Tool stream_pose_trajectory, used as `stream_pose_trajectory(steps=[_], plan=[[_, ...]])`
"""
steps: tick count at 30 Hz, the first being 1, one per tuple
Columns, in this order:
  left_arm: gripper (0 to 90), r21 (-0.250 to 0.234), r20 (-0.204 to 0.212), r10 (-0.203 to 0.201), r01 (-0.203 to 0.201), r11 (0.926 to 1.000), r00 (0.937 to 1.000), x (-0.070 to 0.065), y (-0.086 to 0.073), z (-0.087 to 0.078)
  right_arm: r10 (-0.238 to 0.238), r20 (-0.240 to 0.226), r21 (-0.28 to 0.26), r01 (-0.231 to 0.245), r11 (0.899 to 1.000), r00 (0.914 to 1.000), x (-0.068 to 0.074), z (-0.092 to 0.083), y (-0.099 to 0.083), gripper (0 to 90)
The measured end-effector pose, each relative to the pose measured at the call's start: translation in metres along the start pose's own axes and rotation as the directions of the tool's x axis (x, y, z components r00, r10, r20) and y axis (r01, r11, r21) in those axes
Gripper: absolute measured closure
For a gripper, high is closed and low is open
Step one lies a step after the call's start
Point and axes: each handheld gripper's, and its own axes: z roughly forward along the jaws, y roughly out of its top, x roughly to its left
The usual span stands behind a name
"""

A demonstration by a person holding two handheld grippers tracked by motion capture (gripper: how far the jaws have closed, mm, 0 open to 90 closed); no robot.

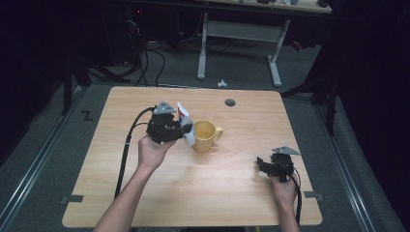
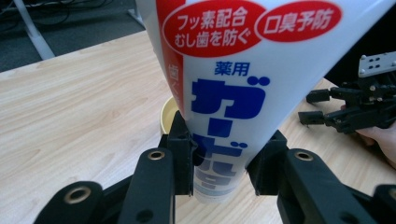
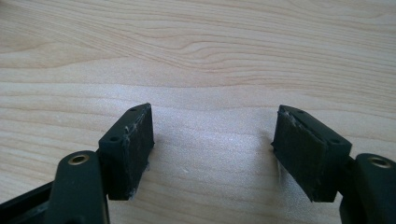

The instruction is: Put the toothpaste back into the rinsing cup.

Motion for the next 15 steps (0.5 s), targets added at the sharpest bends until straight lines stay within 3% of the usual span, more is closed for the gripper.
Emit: stream_pose_trajectory(steps=[15], plan=[[66.9, 0.008, 0.0, 0.051, -0.051, 0.9987, 0.9987, -0.007, 0.019, 0.02, -0.002, -0.001, 0.0, 0.002, 1.0, 1.0, 0.0, 0.0, 0.0, 29.1]])
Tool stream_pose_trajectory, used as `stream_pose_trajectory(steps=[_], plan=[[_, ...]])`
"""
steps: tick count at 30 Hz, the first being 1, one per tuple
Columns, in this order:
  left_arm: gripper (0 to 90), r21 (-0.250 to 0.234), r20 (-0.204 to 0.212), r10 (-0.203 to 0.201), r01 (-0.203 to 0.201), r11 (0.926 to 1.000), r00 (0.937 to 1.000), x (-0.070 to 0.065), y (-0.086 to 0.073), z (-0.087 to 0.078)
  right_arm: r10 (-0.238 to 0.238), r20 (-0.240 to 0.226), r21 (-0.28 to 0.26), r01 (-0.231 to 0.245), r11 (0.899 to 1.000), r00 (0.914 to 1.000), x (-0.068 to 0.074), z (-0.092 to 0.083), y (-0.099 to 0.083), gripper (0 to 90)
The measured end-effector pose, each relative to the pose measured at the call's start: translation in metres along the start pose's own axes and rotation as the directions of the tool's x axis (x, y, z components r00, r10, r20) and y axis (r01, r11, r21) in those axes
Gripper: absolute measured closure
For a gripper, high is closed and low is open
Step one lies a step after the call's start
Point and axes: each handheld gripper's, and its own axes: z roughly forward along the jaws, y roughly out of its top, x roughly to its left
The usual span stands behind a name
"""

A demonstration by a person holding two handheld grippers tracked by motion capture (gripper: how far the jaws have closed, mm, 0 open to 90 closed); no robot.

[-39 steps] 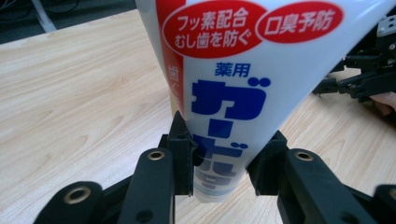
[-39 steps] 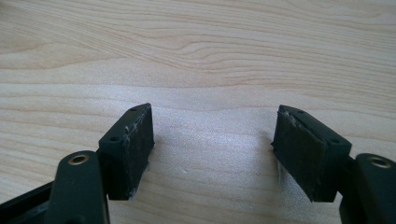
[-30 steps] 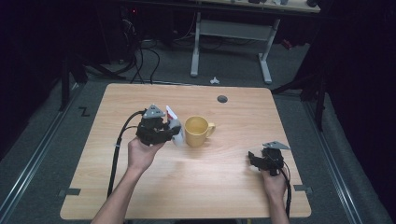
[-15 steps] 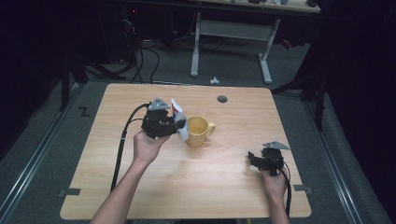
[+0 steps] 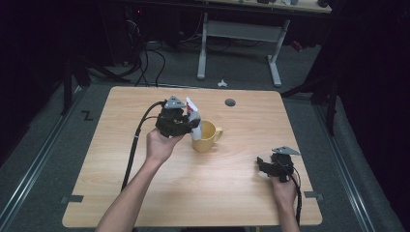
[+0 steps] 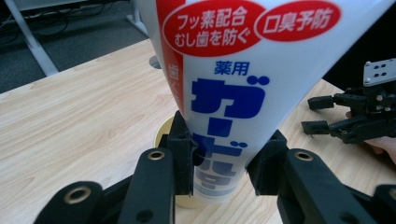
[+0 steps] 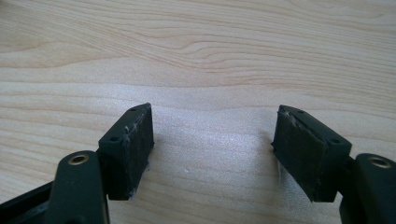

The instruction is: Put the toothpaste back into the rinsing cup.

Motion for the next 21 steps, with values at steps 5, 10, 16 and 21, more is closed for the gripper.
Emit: stream_pose_trajectory(steps=[5, 10, 16, 21], plan=[[66.9, -0.002, -0.011, 0.005, -0.005, 1.0, 0.9999, 0.0, 0.004, 0.007, 0.0, 0.001, 0.0, 0.0, 1.0, 1.0, 0.0, 0.0, 0.0, 29.0], [66.9, 0.007, -0.053, 0.048, -0.047, 0.9988, 0.9975, -0.004, 0.002, 0.015, -0.001, 0.0, 0.0, 0.001, 1.0, 1.0, 0.0, 0.0, 0.0, 29.1], [66.9, 0.008, -0.037, 0.027, -0.027, 0.9996, 0.9989, -0.002, 0.001, 0.025, 0.0, 0.001, 0.0, 0.0, 1.0, 1.0, 0.0, 0.0, 0.0, 29.1], [66.9, 0.018, -0.035, 0.027, -0.026, 0.9995, 0.999, -0.001, 0.0, 0.031, 0.0, 0.001, 0.0, 0.0, 1.0, 1.0, 0.0, 0.0, 0.0, 29.1]])
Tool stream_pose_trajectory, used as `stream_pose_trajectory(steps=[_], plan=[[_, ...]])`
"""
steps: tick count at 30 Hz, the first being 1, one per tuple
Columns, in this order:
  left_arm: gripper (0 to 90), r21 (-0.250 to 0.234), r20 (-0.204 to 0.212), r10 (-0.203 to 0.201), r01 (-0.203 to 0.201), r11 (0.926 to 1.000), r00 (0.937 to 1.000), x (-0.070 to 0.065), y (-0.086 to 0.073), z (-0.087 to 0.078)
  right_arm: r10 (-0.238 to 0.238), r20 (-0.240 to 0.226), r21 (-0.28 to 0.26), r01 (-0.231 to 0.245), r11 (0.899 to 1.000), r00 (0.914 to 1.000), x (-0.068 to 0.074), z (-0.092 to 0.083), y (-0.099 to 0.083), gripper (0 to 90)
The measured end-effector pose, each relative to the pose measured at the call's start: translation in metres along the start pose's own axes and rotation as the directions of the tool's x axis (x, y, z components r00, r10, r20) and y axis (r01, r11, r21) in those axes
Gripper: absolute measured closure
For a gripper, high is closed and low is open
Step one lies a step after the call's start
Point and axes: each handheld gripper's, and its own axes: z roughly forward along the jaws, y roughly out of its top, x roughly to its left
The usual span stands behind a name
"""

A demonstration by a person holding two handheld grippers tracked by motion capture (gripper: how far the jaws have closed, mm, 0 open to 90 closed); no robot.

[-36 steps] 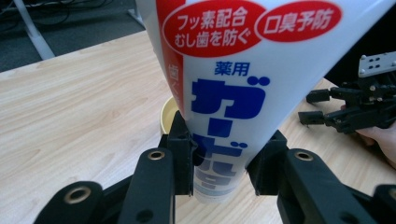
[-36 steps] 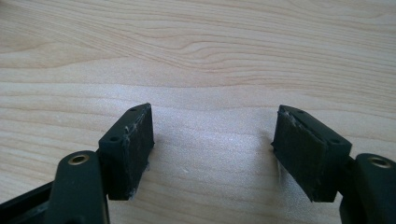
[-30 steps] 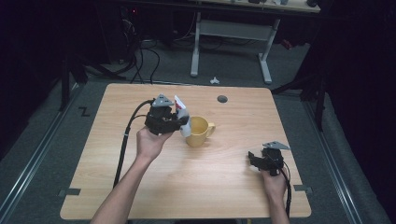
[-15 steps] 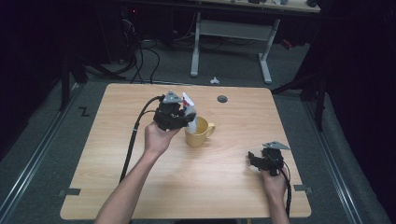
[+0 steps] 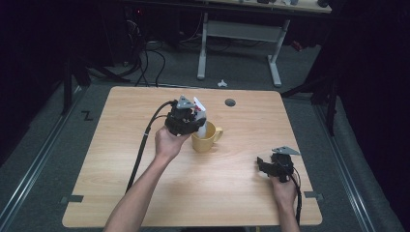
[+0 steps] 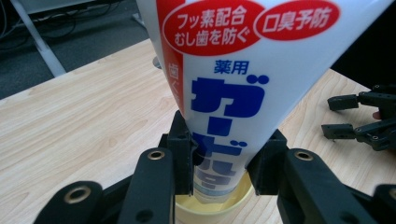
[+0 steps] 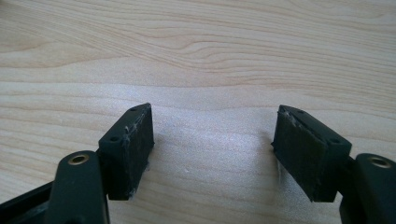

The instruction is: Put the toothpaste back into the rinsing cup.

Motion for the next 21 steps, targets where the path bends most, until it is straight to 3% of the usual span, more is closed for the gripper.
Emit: stream_pose_trajectory(steps=[17, 21], plan=[[66.8, 0.022, -0.008, -0.015, 0.016, 0.9996, 0.9998, 0.002, -0.011, 0.018, 0.0, 0.0, 0.0, 0.0, 1.0, 1.0, 0.0, 0.0, 0.0, 29.1], [66.7, 0.033, -0.012, -0.001, 0.001, 0.9995, 0.9999, 0.0, -0.012, 0.02, 0.0, 0.0, 0.0, 0.0, 1.0, 1.0, 0.0, 0.0, 0.0, 29.1]])
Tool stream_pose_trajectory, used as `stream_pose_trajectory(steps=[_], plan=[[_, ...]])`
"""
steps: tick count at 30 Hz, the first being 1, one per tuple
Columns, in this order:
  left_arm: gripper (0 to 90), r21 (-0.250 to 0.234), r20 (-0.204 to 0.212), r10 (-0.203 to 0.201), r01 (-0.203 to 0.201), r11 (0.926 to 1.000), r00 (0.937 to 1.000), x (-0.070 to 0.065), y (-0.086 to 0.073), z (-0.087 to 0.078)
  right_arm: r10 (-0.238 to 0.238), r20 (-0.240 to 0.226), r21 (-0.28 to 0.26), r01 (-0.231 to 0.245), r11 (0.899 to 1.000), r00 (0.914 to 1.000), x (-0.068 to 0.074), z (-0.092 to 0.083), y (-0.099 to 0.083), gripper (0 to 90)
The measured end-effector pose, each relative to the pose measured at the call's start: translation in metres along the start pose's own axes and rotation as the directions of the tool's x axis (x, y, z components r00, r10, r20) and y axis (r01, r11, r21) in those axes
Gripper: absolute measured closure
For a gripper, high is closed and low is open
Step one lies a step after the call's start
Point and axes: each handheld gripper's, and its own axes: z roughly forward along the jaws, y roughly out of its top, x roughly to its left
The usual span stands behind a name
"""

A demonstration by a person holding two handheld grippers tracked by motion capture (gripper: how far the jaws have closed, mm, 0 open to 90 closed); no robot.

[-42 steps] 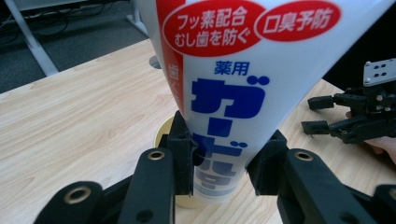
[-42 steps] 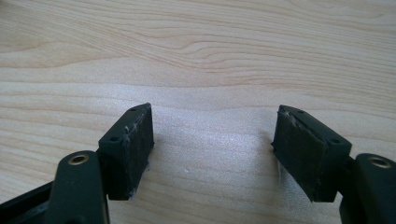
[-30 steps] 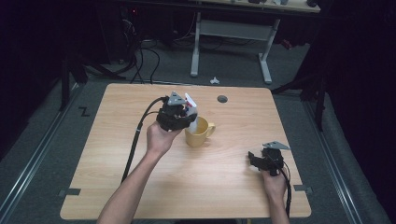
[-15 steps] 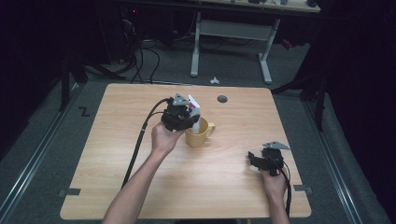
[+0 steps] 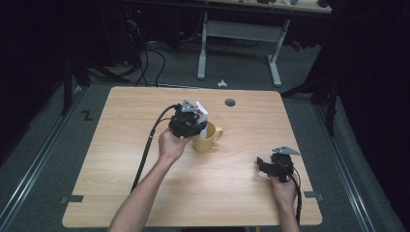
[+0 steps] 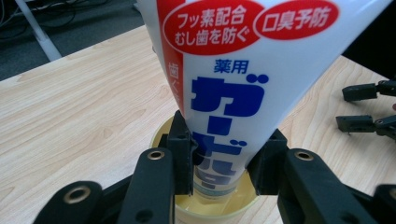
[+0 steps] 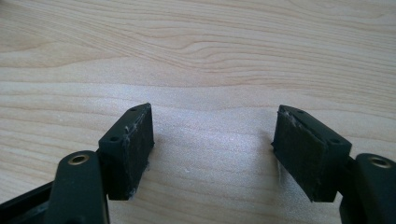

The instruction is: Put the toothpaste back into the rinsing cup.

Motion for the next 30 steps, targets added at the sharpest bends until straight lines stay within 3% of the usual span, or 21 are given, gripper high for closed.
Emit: stream_pose_trajectory(steps=[9, 30], plan=[[66.7, 0.006, 0.003, 0.008, -0.008, 0.9999, 1.0, -0.004, -0.002, 0.008, 0.001, -0.001, 0.001, -0.001, 1.0, 1.0, 0.0, 0.0, 0.0, 29.1], [65.7, 0.031, -0.008, -0.023, 0.024, 0.9992, 0.9997, 0.001, -0.017, 0.023, 0.001, 0.0, 0.003, -0.001, 1.0, 1.0, 0.0, 0.0, 0.0, 29.0]])
